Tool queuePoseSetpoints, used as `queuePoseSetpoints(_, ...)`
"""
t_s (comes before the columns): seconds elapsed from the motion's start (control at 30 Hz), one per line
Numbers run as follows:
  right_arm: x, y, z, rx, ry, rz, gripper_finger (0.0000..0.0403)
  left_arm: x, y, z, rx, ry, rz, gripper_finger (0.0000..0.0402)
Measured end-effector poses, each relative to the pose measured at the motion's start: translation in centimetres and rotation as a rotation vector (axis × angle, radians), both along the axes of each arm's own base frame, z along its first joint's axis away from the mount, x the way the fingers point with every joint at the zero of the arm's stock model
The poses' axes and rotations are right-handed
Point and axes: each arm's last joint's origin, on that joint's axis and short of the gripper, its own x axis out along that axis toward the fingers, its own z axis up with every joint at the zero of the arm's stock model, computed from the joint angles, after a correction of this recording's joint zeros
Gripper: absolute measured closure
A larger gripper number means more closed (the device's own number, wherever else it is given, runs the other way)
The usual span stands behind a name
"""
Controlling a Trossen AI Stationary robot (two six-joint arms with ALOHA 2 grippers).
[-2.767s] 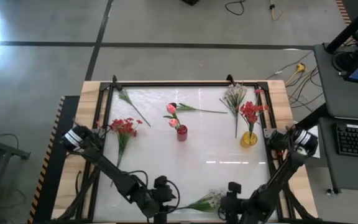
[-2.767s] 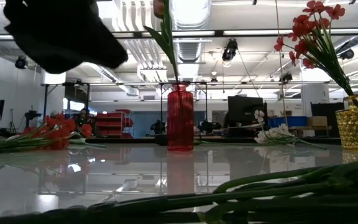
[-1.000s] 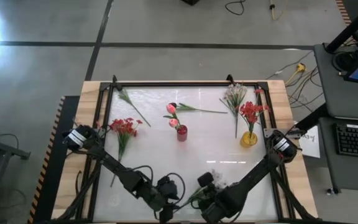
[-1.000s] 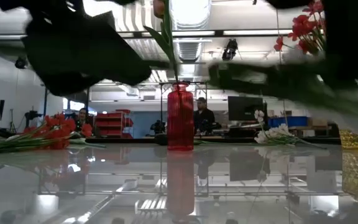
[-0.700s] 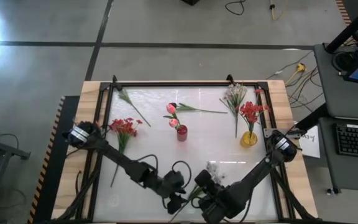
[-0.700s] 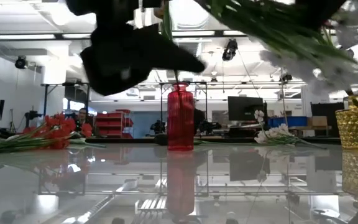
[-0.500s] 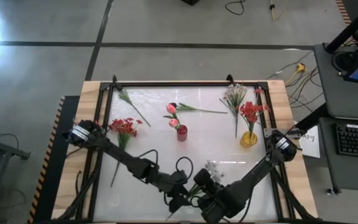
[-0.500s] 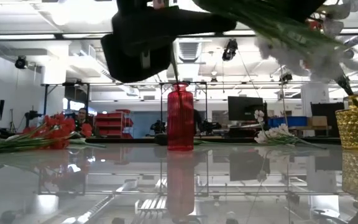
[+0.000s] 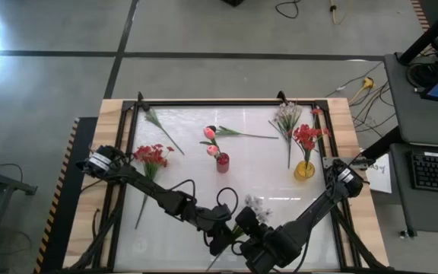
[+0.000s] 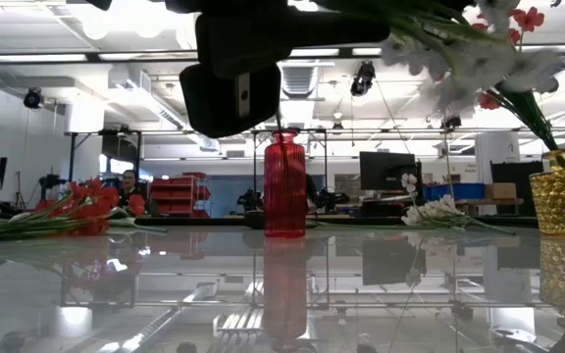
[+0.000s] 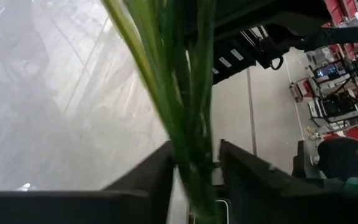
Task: Sort flowers into vase by color
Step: Put the bottom white flowers into the red vase
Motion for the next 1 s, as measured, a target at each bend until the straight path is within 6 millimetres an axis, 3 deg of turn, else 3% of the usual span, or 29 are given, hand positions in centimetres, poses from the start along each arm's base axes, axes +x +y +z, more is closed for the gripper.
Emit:
queuePoseSetpoints(0.1, 0.0, 0.2, 0.0, 0.020, -0.017, -0.025, 0.0322, 0.0, 0.0, 0.0, 0.007, -0.003, -0.003, 0.0364)
queuePoseSetpoints(0.17, 0.0, 0.5, 0.2, 0.047, -0.047, -0.045, 0.0297, 0.0, 0.0, 0.0, 0.007, -0.001, -0.004, 0.0390)
queuePoseSetpoints(0.3, -0.3, 1.4, 2.3, 0.142, -0.157, -0.140, 0.0245, -0.2, -0.1, 0.4, 0.022, -0.016, -0.005, 0.0386)
queuePoseSetpoints(0.43, -1.1, 2.5, 6.7, 0.313, -0.292, -0.243, 0.0207, -0.8, 0.1, 2.1, 0.083, -0.060, 0.037, 0.0399)
queuePoseSetpoints(0.67, -3.8, 2.9, 13.8, 0.586, -0.563, -0.433, 0.0197, -2.2, 1.3, 6.8, 0.252, -0.236, 0.132, 0.0401)
queuePoseSetpoints(0.83, -6.3, 2.2, 16.8, 0.743, -0.693, -0.523, 0.0202, -3.9, 1.8, 10.6, 0.362, -0.374, 0.139, 0.0401)
queuePoseSetpoints(1.0, -6.9, 1.7, 17.5, 0.791, -0.746, -0.587, 0.0202, -5.7, 1.8, 13.9, 0.402, -0.508, 0.113, 0.0401)
